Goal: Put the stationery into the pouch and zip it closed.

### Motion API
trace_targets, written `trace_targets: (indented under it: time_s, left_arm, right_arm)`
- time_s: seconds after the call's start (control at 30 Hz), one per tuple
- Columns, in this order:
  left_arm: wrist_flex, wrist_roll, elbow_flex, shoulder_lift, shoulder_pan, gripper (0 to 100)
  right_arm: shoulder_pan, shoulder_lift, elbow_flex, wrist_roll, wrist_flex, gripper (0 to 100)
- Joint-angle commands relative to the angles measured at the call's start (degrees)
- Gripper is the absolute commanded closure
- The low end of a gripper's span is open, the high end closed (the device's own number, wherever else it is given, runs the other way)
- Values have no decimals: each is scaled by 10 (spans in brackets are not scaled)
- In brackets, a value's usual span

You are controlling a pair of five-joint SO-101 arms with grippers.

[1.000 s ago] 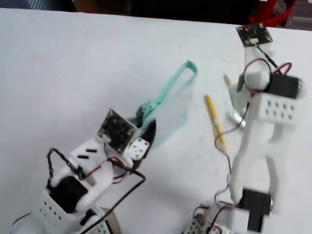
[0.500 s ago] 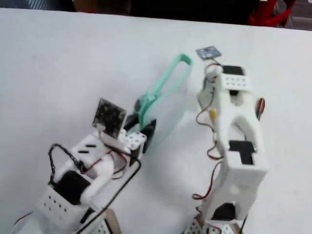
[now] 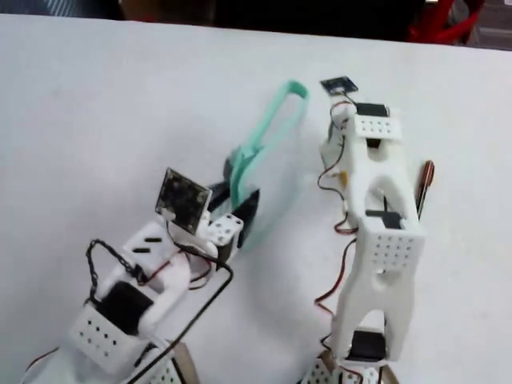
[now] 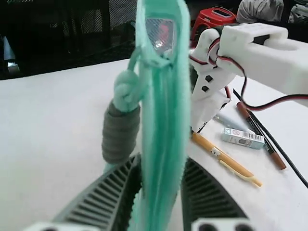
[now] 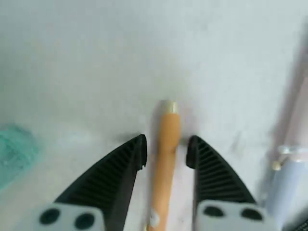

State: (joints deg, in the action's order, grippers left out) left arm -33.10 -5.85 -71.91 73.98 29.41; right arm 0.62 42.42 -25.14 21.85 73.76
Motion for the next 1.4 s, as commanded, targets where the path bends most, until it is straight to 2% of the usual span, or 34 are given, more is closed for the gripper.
trace_targets:
  time_s: [0.0,0.2,0.3,0.87,0.97,1.1,1.23,1.37]
  left_arm:
    - [51,-32,-17,2,0,844]
    - [55,-33,-21,2,0,842]
    - [55,-33,-21,2,0,842]
    - [53,-34,-23,0,0,842]
    - [57,-34,-33,2,0,842]
    - [77,-34,-53,2,0,842]
    - [81,-34,-58,2,0,842]
    - [81,-33,-58,2,0,842]
  right_arm:
    - [5,12,-40,-4,5,964]
    - [23,21,-51,-6,7,979]
    - [31,-22,-55,-39,36,979]
    - [19,-461,-56,-55,131,979]
    - [-9,-555,-56,-99,124,979]
    - [-93,-648,-51,-116,94,979]
    - [-173,-684,-37,-115,57,979]
    - [-209,-689,-11,-118,-3,979]
